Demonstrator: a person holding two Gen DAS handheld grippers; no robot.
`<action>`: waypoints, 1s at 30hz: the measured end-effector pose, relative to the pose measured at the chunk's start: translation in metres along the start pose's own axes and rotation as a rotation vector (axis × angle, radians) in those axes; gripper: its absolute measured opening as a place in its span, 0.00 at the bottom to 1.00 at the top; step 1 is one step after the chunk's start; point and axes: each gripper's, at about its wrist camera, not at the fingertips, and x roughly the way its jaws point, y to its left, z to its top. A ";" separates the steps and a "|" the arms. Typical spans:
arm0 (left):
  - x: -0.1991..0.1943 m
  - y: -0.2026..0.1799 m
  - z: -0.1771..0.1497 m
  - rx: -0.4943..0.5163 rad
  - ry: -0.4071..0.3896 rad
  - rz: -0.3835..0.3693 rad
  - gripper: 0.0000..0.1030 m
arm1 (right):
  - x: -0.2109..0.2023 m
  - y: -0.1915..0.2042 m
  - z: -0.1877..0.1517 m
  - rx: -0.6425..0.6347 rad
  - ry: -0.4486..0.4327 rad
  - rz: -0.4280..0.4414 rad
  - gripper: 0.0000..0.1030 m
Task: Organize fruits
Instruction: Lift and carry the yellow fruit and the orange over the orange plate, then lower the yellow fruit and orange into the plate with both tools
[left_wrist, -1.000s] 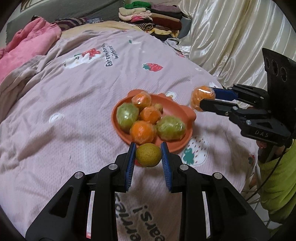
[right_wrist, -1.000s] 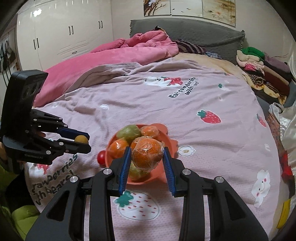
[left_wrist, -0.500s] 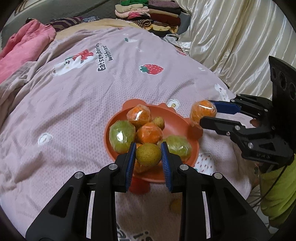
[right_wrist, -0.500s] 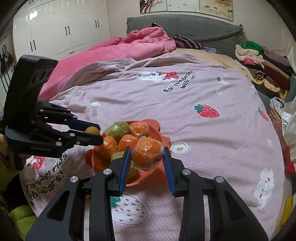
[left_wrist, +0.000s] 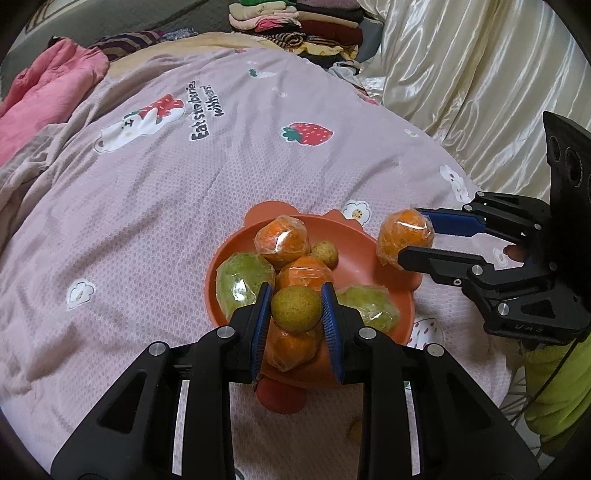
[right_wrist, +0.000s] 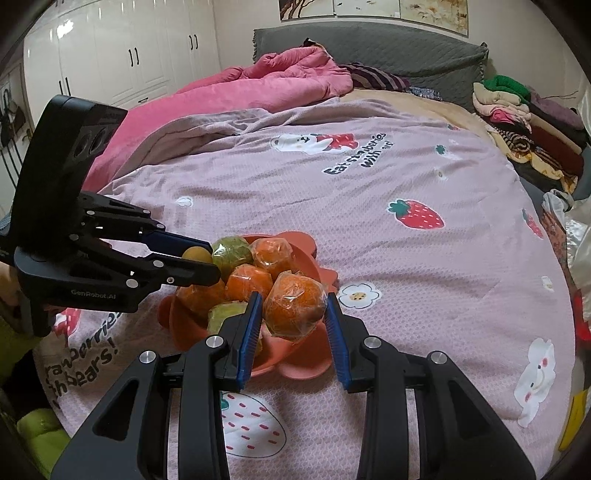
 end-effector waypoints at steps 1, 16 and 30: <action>0.001 0.000 0.000 -0.001 -0.001 0.000 0.19 | 0.002 0.000 0.000 -0.004 0.005 -0.005 0.32; 0.003 0.002 -0.002 -0.003 0.003 -0.006 0.25 | 0.015 0.003 -0.003 -0.017 0.041 -0.012 0.32; -0.004 0.002 -0.004 0.005 -0.015 -0.010 0.29 | 0.023 0.009 0.000 -0.034 0.062 -0.017 0.32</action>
